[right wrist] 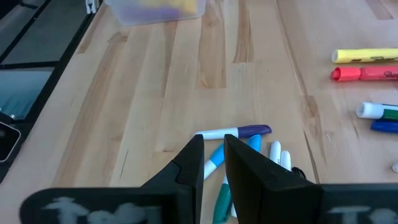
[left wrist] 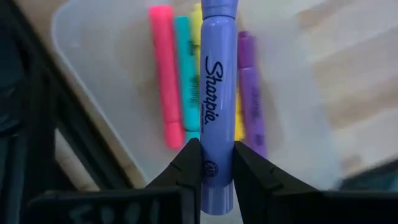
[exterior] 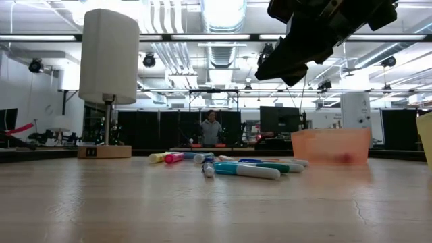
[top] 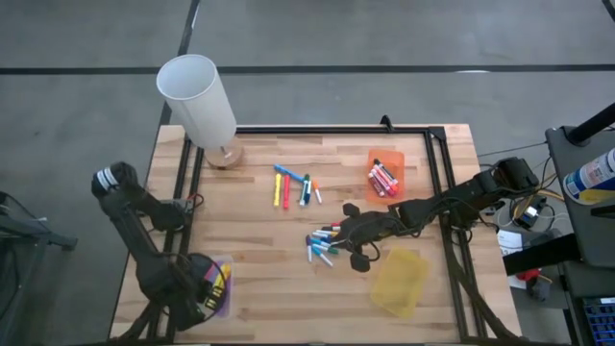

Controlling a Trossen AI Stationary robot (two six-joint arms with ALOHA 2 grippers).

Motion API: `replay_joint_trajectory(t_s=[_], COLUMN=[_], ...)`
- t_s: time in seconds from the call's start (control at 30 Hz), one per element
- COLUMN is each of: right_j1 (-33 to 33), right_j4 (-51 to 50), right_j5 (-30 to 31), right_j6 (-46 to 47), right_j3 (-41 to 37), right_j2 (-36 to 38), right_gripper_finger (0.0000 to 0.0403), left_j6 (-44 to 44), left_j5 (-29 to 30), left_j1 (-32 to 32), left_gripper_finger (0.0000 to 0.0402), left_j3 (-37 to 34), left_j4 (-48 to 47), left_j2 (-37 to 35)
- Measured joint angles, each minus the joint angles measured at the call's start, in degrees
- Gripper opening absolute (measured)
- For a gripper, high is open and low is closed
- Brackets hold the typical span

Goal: Pick & Place Markers
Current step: Put the purple marker pen into the transparent bin, then put the yellow marker pen into the transparent bin

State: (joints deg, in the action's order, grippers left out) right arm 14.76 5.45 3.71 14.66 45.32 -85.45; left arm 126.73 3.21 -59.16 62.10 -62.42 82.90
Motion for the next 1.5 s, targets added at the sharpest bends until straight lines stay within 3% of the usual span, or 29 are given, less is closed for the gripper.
replay_joint_trajectory(t_s=[0.3, 0.63, 1.03, 1.23, 1.5], right_j1=[0.00, 0.00, 0.00, 0.00, 0.00], right_j4=[0.02, 0.02, 0.01, 0.02, 0.66], right_j5=[0.02, 0.00, 1.01, 1.43, 4.11], right_j6=[0.81, 0.81, 1.80, 2.62, 4.90], right_j3=[0.00, -0.02, -0.02, -0.02, -0.02], right_j2=[0.00, 0.00, 0.00, 0.00, 0.00], right_gripper_finger=[0.0057, 0.0057, 0.0057, 0.0057, 0.0057], left_j6=[-0.51, -1.18, -6.30, -9.72, -12.96], left_j5=[-4.84, -5.17, -4.43, -4.15, 2.05], left_j1=[0.22, 0.24, 0.29, 0.29, 0.27], left_gripper_finger=[0.0067, 0.0122, 0.0126, 0.0126, 0.0126], left_j3=[-2.45, -3.67, -4.08, -4.02, -4.02], left_j4=[2.07, 3.91, 3.31, 2.93, 1.38], left_j2=[2.81, 2.42, 2.22, -0.87, -8.39])
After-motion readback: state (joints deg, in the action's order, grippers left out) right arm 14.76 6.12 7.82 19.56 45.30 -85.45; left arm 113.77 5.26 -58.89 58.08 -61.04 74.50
